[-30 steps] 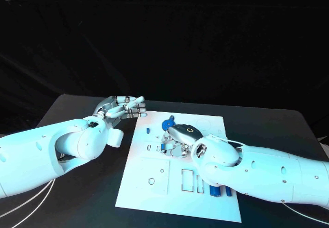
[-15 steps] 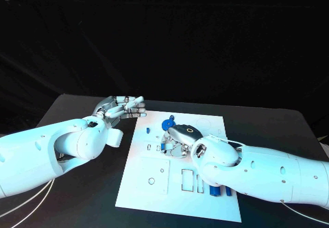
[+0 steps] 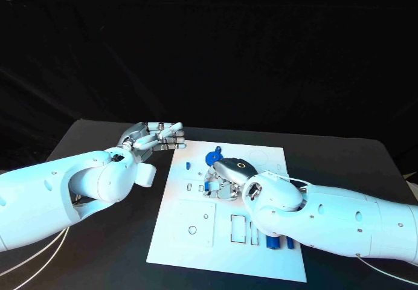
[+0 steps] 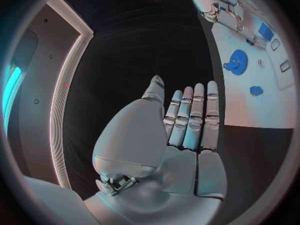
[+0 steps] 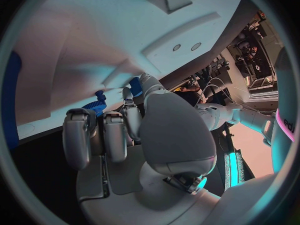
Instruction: Assemble the parts on the task board
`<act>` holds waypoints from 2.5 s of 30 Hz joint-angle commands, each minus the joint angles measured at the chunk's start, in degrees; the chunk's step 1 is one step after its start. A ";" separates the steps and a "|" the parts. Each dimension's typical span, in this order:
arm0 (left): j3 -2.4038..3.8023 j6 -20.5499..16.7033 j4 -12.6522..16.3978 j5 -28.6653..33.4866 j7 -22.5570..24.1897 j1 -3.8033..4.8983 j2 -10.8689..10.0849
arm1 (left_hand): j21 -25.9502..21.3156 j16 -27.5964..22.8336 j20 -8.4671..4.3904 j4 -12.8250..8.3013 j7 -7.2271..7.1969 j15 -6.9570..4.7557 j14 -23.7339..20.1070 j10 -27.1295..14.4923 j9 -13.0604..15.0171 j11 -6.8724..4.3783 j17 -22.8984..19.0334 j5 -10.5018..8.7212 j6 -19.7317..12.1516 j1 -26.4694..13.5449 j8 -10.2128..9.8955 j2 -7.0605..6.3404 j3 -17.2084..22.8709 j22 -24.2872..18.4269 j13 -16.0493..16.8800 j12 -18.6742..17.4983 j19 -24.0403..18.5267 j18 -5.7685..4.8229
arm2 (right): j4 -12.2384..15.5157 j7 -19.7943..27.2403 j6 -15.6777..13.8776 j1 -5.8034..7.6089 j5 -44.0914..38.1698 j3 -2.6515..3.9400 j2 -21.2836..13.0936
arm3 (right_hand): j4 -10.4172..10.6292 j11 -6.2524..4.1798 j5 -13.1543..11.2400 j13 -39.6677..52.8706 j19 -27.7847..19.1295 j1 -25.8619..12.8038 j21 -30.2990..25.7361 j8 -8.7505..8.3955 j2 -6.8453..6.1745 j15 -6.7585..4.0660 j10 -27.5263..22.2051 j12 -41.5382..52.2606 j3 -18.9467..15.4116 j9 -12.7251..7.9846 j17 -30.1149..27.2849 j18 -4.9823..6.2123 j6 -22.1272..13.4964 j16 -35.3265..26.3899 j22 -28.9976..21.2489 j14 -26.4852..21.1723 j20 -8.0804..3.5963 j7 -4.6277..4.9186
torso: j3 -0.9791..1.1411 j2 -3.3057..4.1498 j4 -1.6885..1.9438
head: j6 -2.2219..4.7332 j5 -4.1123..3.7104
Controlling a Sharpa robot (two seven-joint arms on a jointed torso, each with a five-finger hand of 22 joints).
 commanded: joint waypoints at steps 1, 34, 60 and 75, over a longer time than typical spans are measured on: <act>0.04 1.25 0.11 0.09 0.14 0.03 0.05 | -0.22 -0.21 0.48 -0.02 0.35 0.47 -0.03 0.06 -0.06 0.28 0.05 -0.17 0.06 0.09 -0.31 0.28 -0.37 -0.06 -0.04 -0.24 -0.11 0.74 | -0.02 -1.00 0.33 -0.14 -0.93 -0.09 -0.07 | 0.89 0.06 -2.11 1.20 0.65 -0.92 -0.36 -0.27 -0.20 0.39 -0.69 -0.36 -0.86 -0.02 9.59 -0.06 -0.81 -0.14 9.46 4.66 0.63 0.15 | 0.01 0.02 -0.04 | 0.01 -0.03; 0.01 17.59 -1.99 -44.47 -35.12 0.14 2.66 | 43.28 75.37 -11.50 5.45 -6.69 -9.81 27.67 13.68 4.02 -8.28 71.37 0.06 8.91 -3.74 4.28 1.94 -5.14 36.28 18.03 22.34 25.54 -2.31 | 8.31 30.52 -9.67 8.03 41.83 0.39 -19.79 | 1.64 0.59 -0.38 -13.64 -8.89 4.15 -15.85 0.56 3.64 0.81 -12.09 -14.87 -6.36 0.92 -1.94 3.48 -3.45 -8.11 -0.91 1.22 1.16 0.78 | 0.57 -2.29 -0.83 | 0.38 1.40; -0.31 27.59 -5.37 -57.78 -57.42 3.58 13.69 | 68.29 83.14 -12.19 5.72 -8.02 -10.58 30.37 10.93 15.91 -9.31 82.38 -0.09 4.46 -12.55 14.94 1.33 -7.34 71.04 53.95 58.58 32.00 -6.97 | 6.02 29.53 -9.94 8.84 46.00 0.39 -21.78 | 1.82 0.66 1.75 -18.47 -11.16 4.27 -21.27 0.76 4.18 0.85 -15.40 -19.21 -7.78 1.09 -6.07 4.40 -4.04 -11.73 -4.30 -0.04 1.14 0.87 | 1.37 -3.12 -0.85 | -0.74 1.72; -0.86 28.78 -9.82 -58.49 -58.33 3.72 17.76 | 68.92 83.14 -12.23 5.96 -8.16 -10.66 30.37 11.12 18.23 -9.35 82.38 -0.18 2.96 -14.07 17.18 1.77 -8.57 72.08 55.88 60.57 32.09 -7.12 | 5.70 28.49 -10.28 8.89 45.38 0.39 -21.49 | 1.73 0.62 2.16 -18.81 -11.28 4.57 -21.85 0.86 4.33 0.81 -15.40 -19.37 -7.88 1.14 -6.37 4.48 -4.02 -12.10 -4.64 -0.08 1.13 0.83 | 1.26 -2.97 -0.93 | -1.48 1.73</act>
